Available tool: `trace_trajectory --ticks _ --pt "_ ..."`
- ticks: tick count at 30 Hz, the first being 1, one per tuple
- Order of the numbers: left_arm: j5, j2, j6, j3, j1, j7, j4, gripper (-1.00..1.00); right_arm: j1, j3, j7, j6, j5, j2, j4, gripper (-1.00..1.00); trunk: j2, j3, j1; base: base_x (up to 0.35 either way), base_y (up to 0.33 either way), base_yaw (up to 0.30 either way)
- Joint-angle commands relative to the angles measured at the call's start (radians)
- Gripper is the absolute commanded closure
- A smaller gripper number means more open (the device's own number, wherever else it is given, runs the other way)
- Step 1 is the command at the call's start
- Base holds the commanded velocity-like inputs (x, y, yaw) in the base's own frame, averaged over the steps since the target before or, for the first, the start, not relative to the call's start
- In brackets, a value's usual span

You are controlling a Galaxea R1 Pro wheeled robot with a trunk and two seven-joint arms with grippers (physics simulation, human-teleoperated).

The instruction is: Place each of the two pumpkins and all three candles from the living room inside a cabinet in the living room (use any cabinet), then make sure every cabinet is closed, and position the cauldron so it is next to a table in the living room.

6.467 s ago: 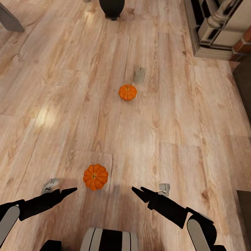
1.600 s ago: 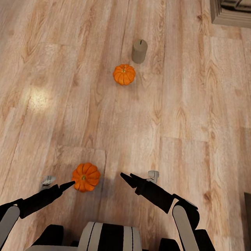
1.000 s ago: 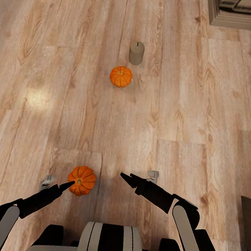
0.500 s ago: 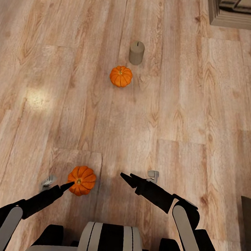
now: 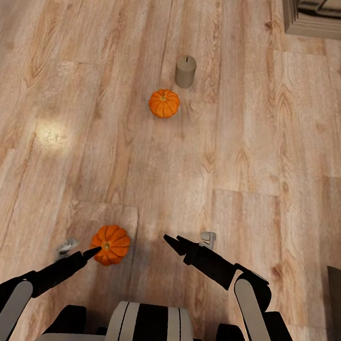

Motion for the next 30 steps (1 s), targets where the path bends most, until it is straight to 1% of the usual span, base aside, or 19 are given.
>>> trace_trajectory --ticks 1,3,6,14,26,27,30 --pt "0.002 0.0 0.007 -0.004 0.0 -0.002 0.0 -1.0 -0.001 0.0 0.0 0.004 -0.004 0.0 0.0 -1.0 0.0 0.0 0.0 -0.053 -0.128 0.0" --pt "0.001 0.0 0.006 -0.017 -0.001 -0.002 0.0 -1.0 -0.001 0.0 0.0 0.004 -0.004 0.0 0.0 -1.0 0.0 0.0 0.0 -0.024 -0.104 0.0" --pt "0.0 0.0 0.006 -0.02 0.0 -0.002 0.0 -1.0 0.0 0.0 0.001 0.004 -0.004 0.0 0.0 -1.0 0.0 0.0 0.0 -0.007 -0.03 0.0" --pt "0.0 0.0 0.006 -0.021 0.0 -0.009 0.0 -1.0 0.0 0.0 0.001 0.004 -0.004 0.0 0.0 -1.0 0.0 0.0 0.0 0.0 -0.003 0.0" --pt "0.001 0.0 0.007 -0.022 0.0 -0.013 0.0 -1.0 0.0 0.0 0.001 0.004 -0.004 0.0 0.0 -1.0 0.0 0.0 0.0 0.075 -0.024 0.0" --pt "0.001 0.0 0.007 -0.022 0.0 -0.013 0.0 1.0 0.0 0.0 0.001 0.004 -0.004 0.0 0.0 -1.0 0.0 0.0 0.0 0.021 0.0 0.0" --pt "0.001 0.0 0.0 -0.022 0.0 -0.015 0.0 1.0 0.0 0.0 0.001 0.004 -0.004 0.0 0.0 -1.0 0.0 0.0 0.0 0.029 0.0 0.0"
